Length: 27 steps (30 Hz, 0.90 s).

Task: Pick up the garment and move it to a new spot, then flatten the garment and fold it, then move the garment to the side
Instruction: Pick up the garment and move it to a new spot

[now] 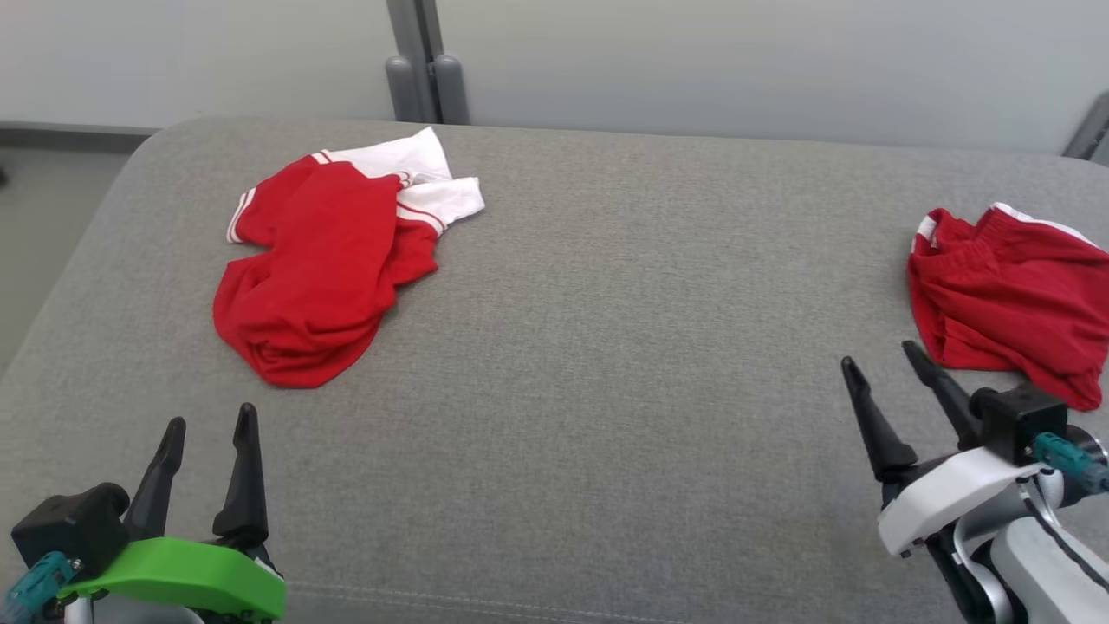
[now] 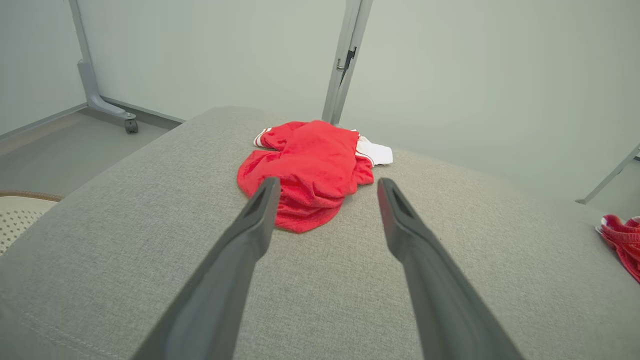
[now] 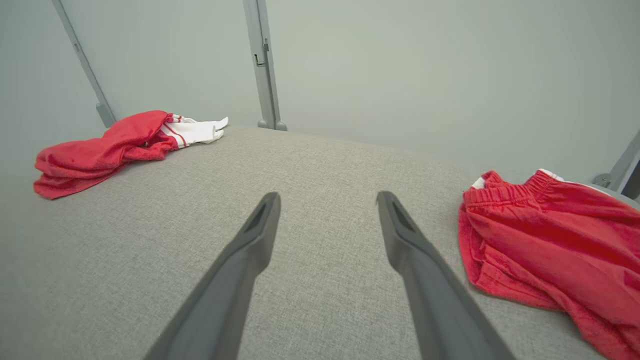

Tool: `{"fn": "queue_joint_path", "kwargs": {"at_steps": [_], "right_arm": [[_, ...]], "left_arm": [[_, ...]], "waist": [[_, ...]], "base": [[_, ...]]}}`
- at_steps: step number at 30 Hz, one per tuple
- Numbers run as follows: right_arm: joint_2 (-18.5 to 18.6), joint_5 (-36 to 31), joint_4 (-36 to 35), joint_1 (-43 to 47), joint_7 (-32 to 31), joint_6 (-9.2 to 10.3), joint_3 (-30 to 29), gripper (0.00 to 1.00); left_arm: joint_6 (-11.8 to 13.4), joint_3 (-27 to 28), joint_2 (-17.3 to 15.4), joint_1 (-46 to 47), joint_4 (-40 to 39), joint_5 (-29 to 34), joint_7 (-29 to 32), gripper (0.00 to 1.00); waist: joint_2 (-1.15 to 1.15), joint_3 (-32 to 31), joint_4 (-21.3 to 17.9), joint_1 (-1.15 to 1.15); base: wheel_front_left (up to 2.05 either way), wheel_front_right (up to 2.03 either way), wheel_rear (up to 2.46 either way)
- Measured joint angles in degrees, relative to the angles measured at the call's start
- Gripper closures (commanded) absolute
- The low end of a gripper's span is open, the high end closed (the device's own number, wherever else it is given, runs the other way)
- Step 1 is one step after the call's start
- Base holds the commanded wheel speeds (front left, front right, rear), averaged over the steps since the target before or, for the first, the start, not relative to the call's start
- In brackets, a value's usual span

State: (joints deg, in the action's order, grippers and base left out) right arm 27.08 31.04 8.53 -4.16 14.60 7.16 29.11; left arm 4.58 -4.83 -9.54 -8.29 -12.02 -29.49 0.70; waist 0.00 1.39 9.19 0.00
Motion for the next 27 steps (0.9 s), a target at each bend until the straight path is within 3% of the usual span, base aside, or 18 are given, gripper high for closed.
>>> {"fn": "queue_joint_path", "kwargs": {"at_steps": [9,21,27], "right_arm": [[-2.78,-2.87,-1.27,-2.83,-0.01,-0.77,5.88,0.0],[-3.2,-2.87,-1.2,-2.43,-0.6,-0.53,5.23,0.0],[-3.45,-3.41,-2.76,-2.6,-2.11,-0.52,5.54,0.0]], "left_arm": [[0.48,2.38,0.24,-3.28,0.1,0.0,-1.52,0.0],[-0.03,1.94,-0.3,-3.44,0.13,-0.66,-1.27,0.0],[-0.48,3.58,-0.73,-3.35,0.01,-1.98,-1.24,0.0]], "waist": [[0.0,-0.76,6.6,0.0],[0.0,-1.57,16.02,0.0],[0.0,-0.28,18.44,0.0]], "base": [[0.0,0.0,0.0],[0.0,0.0,0.0],[0.0,0.0,0.0]]}}
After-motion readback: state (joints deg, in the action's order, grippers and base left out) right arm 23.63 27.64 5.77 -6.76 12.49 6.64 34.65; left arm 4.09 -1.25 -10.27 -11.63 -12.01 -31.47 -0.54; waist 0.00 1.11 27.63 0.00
